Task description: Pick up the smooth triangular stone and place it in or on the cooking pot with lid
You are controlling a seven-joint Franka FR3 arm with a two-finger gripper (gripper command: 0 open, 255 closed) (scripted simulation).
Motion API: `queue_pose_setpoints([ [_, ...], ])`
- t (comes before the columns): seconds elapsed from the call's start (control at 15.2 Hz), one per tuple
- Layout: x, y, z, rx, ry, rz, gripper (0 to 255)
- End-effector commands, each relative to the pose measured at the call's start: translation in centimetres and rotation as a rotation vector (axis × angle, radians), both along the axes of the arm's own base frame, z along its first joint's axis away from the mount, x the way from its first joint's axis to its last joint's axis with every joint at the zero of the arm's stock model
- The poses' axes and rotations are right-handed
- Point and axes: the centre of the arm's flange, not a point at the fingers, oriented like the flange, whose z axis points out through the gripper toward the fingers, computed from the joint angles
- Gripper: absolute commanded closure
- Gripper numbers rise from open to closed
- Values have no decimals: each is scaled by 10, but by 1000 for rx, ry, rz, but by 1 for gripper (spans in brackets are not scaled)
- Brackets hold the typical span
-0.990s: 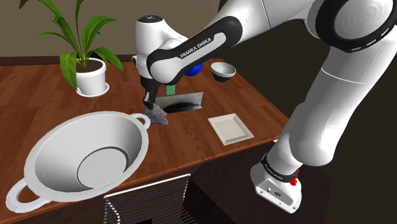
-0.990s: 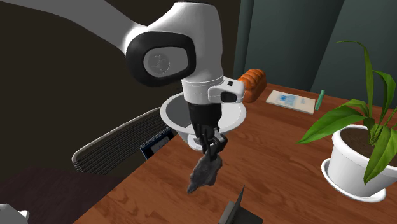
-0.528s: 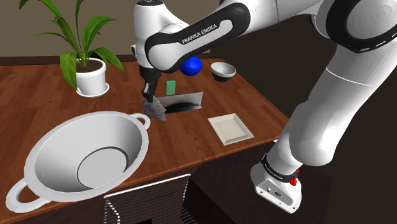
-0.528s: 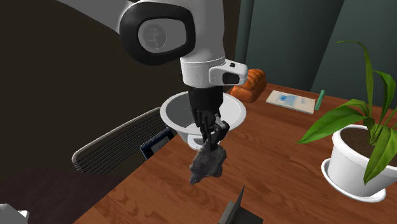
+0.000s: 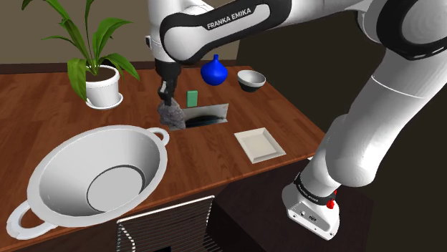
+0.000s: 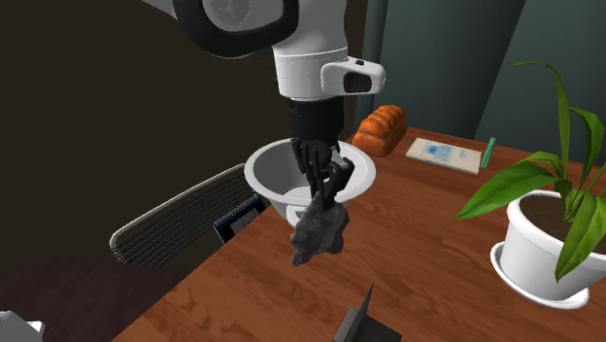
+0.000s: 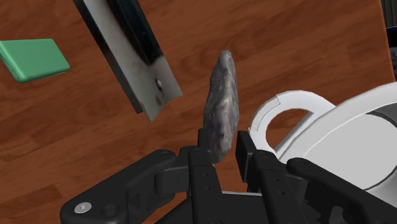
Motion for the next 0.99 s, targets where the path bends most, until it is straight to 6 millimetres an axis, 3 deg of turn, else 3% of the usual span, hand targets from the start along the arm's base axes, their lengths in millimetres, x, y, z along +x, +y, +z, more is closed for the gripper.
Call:
queue_pose_setpoints([
  [0.0,-1,-1,10,0,0,0,255],
  [0.92,-1,-1,84,0,0,0,255],
])
